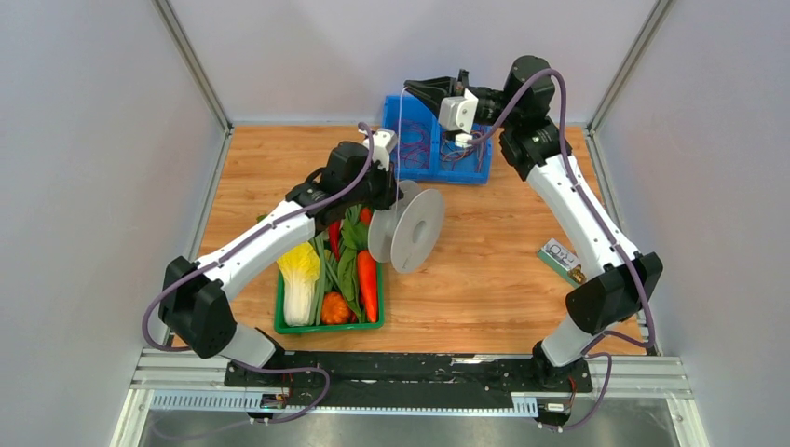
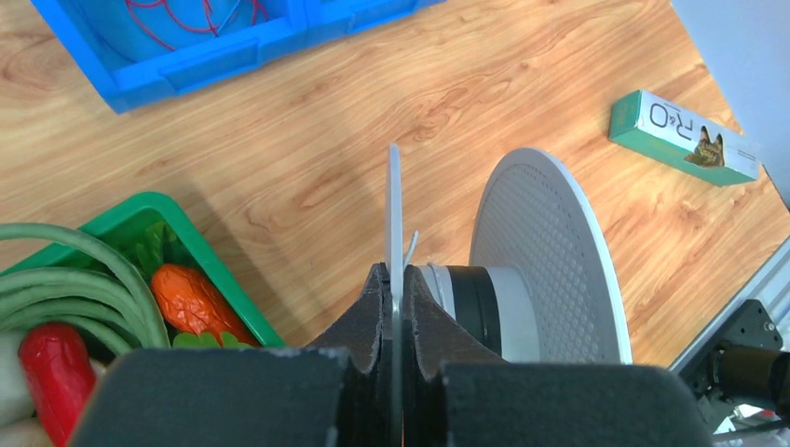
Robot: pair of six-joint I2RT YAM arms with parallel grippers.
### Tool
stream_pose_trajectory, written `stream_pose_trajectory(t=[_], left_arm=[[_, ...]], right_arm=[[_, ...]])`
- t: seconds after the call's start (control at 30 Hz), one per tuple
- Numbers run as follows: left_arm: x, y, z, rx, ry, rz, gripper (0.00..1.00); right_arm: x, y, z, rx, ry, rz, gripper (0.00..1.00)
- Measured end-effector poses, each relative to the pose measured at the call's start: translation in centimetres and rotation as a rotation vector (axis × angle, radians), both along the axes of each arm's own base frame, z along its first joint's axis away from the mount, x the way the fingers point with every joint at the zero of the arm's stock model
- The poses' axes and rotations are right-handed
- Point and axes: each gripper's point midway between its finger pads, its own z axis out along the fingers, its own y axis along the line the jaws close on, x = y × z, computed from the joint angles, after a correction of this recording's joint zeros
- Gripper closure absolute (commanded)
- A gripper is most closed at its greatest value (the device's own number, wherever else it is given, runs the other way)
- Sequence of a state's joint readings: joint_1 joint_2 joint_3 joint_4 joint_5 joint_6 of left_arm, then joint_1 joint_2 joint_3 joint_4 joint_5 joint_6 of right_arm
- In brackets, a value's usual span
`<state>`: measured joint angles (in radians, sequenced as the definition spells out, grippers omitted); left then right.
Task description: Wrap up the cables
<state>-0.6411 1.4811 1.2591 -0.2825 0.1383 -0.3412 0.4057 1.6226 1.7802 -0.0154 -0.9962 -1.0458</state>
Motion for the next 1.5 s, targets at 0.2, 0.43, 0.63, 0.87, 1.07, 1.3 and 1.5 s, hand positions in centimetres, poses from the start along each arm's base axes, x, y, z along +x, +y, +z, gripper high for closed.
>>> stream_pose_trajectory(t=[0.2,0.43,0.63,0.87,1.07,1.3,1.5], left_arm=[[-0.7,0.3,1.4,-0.009,-0.076,-0.045,1.00],[-2.3,0.5,2.5,-0.014,-0.150,-0.137,1.00],[-3.3,1.0,3.5,-0.011,-0.211,-0.182,1.00],[-4.2,1.8,6.2,-0.072,-0.274,-0.205,1.00],[-4.0,2.7,8.1,-0.153,-0.292,-0.235,1.00],[-3.7,3.9,10.3,-0.288,-0.238,-0.228,1.00],[-1.0,6.4,14.7,-0.477,-0.199,-0.115,1.00]], right_arm=[[2.4,-1.7,-0.3,-0.002,-0.001,-0.053,1.00],[4.5,-3.5,-1.6,-0.029,0.001,-0.106,1.00],[6.5,-5.1,-3.1,-0.050,0.029,-0.162,1.00],[9.1,-7.5,-5.0,-0.065,0.073,-0.227,1.00],[10.7,-10.2,-7.0,-0.077,0.123,-0.287,1.00],[11.9,-12.2,-11.1,-0.101,0.207,-0.338,1.00],[12.7,-14.0,-13.4,-0.119,0.240,-0.391,1.00]])
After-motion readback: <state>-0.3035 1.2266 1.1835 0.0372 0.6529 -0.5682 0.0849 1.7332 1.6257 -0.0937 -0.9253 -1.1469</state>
